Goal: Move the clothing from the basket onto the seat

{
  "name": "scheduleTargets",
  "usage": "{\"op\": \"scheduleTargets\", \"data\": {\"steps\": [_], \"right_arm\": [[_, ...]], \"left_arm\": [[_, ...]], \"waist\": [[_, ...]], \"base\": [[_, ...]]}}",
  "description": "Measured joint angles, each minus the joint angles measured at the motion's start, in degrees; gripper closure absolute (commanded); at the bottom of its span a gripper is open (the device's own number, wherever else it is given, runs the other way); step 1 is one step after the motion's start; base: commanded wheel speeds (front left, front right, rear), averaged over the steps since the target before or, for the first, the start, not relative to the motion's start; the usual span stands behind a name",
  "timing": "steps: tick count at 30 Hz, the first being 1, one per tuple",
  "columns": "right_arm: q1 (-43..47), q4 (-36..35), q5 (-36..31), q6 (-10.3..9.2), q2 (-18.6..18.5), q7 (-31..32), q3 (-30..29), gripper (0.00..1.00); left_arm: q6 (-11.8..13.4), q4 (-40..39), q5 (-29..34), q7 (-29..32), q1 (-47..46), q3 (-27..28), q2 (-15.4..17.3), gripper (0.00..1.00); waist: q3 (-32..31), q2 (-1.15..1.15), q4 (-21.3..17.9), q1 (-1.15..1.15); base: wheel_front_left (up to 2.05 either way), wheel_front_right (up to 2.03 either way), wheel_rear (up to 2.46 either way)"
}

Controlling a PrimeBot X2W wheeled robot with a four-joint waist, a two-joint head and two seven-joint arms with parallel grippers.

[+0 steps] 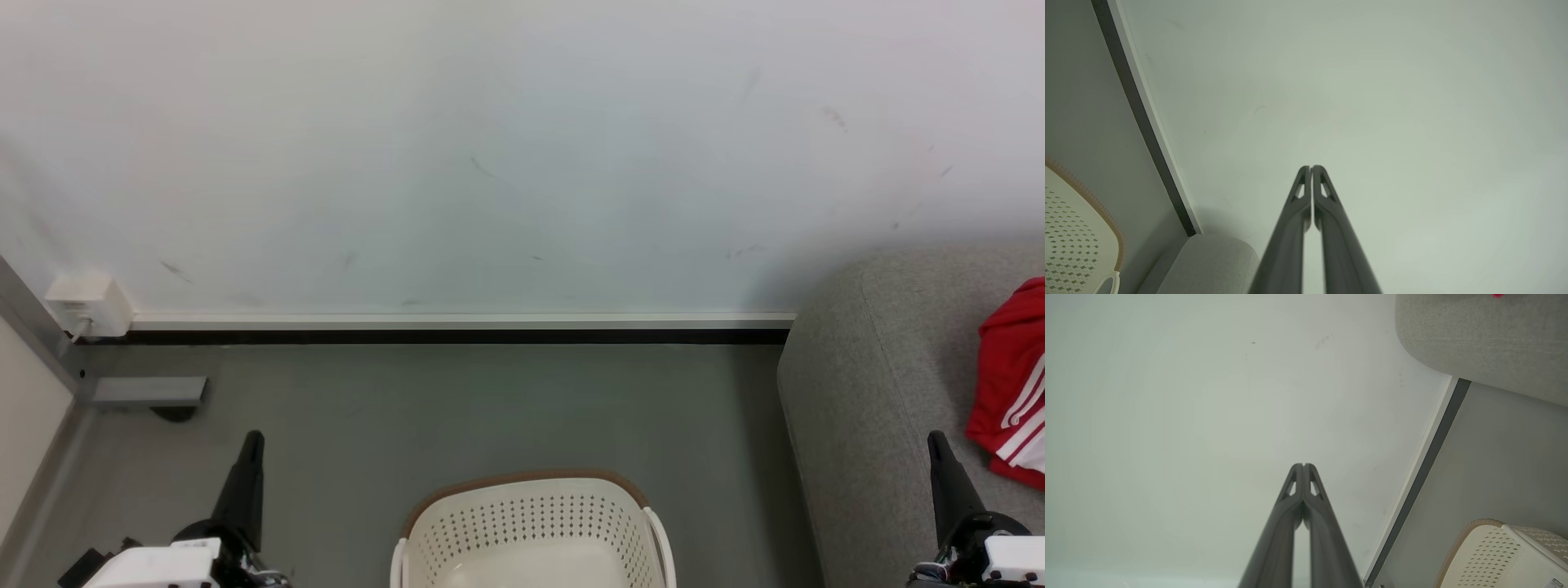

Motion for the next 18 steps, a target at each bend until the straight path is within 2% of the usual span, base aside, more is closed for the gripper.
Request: {"op": "scheduleTargets", "data": {"steps": [18], "right_arm": [[-0.01, 0.00, 0.00, 0.00, 0.01, 0.00, -0.02, 1.00]], "left_arm": [[0.00, 0.01, 0.00, 0.00, -0.01, 0.00, 0.00, 1.00]], "waist": [[0.00, 0.00, 0.00, 0.00]], "base": [[0.00, 0.00, 0.00]]}}
